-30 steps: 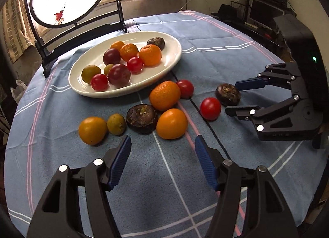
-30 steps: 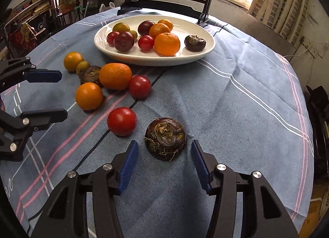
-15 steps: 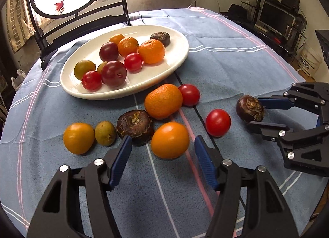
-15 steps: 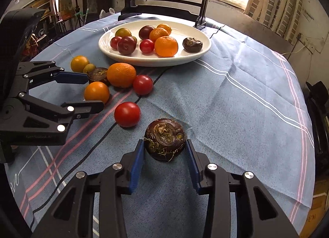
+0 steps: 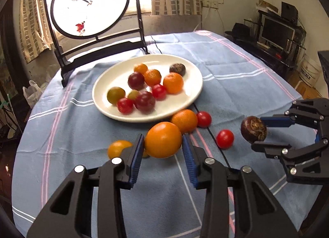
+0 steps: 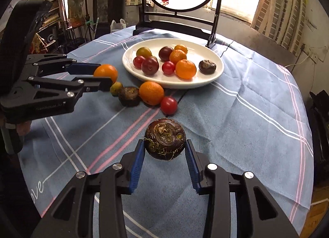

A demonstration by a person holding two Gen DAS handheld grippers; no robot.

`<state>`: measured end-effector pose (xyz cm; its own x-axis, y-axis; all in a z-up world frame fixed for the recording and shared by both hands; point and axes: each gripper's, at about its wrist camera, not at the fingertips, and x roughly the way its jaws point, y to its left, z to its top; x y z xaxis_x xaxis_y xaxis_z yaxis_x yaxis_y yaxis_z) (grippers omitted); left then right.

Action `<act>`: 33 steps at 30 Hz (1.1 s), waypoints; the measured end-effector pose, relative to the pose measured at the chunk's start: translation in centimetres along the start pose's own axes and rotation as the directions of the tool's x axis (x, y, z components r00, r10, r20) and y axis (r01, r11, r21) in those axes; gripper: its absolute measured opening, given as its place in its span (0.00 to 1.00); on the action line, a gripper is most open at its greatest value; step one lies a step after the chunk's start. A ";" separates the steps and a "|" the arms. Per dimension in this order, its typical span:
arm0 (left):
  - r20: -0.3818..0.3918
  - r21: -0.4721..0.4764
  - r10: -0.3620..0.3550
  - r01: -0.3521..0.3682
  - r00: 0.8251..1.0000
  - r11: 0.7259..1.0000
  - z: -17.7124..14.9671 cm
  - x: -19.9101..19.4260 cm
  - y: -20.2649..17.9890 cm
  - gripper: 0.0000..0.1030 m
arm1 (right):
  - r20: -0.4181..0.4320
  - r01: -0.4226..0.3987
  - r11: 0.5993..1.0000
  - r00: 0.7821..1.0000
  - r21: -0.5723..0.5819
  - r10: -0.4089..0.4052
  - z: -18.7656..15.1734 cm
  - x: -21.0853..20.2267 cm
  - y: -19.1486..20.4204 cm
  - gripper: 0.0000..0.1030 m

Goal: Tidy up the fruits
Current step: 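Grasp another dark brown fruit with the right tool while the left grasps an orange, then lower the dark brown fruit and orange onto the plate and open both tools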

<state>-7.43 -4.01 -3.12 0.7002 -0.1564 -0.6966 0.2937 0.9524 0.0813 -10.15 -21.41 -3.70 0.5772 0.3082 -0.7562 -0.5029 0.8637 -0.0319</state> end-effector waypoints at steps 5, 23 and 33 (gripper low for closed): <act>0.052 -0.044 0.091 -0.088 0.995 0.995 3.8 0.3 2.4 0.36 | 0.094 -0.008 1.000 0.996 0.013 0.006 4.7 -0.8 0.1 0.39; 0.043 -0.107 0.181 -0.175 0.983 0.979 7.9 5.5 5.8 0.36 | 0.173 -0.039 0.988 0.985 0.149 0.012 12.8 3.6 -1.8 0.39; 0.056 -0.089 0.181 -0.176 0.982 0.980 7.8 6.4 5.3 0.36 | 0.155 -0.045 0.981 0.988 0.189 0.015 12.6 5.4 -2.6 0.39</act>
<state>3.67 -2.03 -1.60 0.7771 0.0040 -0.6293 0.1072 0.9845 0.1387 2.37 -16.93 0.52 0.6623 0.3796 -0.6459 -0.3976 0.9088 0.1264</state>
